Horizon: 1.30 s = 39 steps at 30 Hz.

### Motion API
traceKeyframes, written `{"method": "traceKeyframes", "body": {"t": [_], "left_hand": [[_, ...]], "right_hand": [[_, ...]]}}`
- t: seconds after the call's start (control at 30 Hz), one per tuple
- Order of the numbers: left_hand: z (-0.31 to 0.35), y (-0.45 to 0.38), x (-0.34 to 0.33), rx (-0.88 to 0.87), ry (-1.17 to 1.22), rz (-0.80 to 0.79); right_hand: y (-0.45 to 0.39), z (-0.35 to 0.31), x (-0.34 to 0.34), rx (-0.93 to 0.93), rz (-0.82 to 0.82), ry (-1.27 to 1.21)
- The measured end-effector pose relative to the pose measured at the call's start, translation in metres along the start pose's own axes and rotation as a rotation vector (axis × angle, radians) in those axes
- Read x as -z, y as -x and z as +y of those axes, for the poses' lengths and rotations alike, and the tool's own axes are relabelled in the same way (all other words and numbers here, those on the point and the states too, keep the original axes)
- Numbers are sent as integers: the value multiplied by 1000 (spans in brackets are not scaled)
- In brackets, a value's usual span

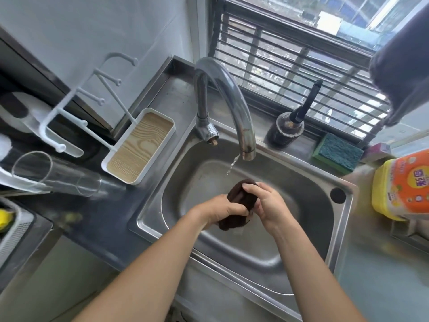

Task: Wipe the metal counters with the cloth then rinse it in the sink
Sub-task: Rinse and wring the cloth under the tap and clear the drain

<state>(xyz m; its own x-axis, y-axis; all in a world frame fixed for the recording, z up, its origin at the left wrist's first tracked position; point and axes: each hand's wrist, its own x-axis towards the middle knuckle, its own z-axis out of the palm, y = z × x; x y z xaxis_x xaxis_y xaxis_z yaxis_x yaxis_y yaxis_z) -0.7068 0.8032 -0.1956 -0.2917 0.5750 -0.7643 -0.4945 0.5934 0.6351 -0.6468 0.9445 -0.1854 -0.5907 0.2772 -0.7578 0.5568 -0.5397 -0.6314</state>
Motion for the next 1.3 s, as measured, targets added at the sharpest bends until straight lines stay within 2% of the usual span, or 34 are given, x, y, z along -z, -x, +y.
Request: {"method": "traceKeyframes", "body": {"t": [0.1, 0.2, 0.23, 0.3, 0.37, 0.4, 0.47, 0.5, 0.57, 0.63, 0.7, 0.73, 0.83, 0.9, 0.97, 1.03, 1.17, 1.23, 1.3], "left_hand": [[8, 1, 15, 7, -192, -64], [18, 2, 26, -93, -437, 9], [21, 2, 26, -189, -580, 108], [22, 3, 24, -495, -814, 362], [23, 9, 20, -796, -848, 511], [21, 11, 16, -910, -853, 546], [16, 10, 7, -1056, -934, 563], [11, 6, 4, -1101, -1013, 565], [0, -2, 7, -1126, -1187, 554], [-11, -6, 22, -1070, -1330, 498], [-15, -4, 34, -862, -1489, 390], [-13, 0, 35, -703, -1555, 340], [-11, 4, 20, -296, -1545, 279], [-16, 4, 7, -176, -1419, 322], [-21, 4, -3, -87, -1233, 350], [-18, 2, -6, -9, -1010, 333], [-12, 1, -11, 49, -471, 276], [-12, 4, -13, 107, -145, 156], [-8, 9, -10, 228, 78, -51]], "right_hand": [[6, 2, 13, 25, -50, 35], [21, -7, 34, 80, -225, 142], [27, -10, 42, 72, -321, 125], [35, -18, 58, 29, -486, 1], [34, -21, 67, -79, -560, -209], [29, -15, 68, -161, -584, -299], [17, 1, 58, -338, -735, -355], [13, 10, 48, -431, -858, -324], [8, 19, 25, -522, -1065, -107], [1, 21, 9, -582, -1117, 178], [-5, 24, -1, -644, -956, 432], [-11, 29, -5, -573, -837, 580], [-25, 35, -16, -185, -536, 1237], [-29, 34, -18, 70, -428, 1630], [-30, 29, -14, 373, -305, 1892], [-31, 24, -11, 605, -253, 2002], [-38, 12, -4, 909, -191, 2034], [-44, 13, 6, 1072, -168, 1966], [-44, 16, 14, 1198, -144, 1845]]}}
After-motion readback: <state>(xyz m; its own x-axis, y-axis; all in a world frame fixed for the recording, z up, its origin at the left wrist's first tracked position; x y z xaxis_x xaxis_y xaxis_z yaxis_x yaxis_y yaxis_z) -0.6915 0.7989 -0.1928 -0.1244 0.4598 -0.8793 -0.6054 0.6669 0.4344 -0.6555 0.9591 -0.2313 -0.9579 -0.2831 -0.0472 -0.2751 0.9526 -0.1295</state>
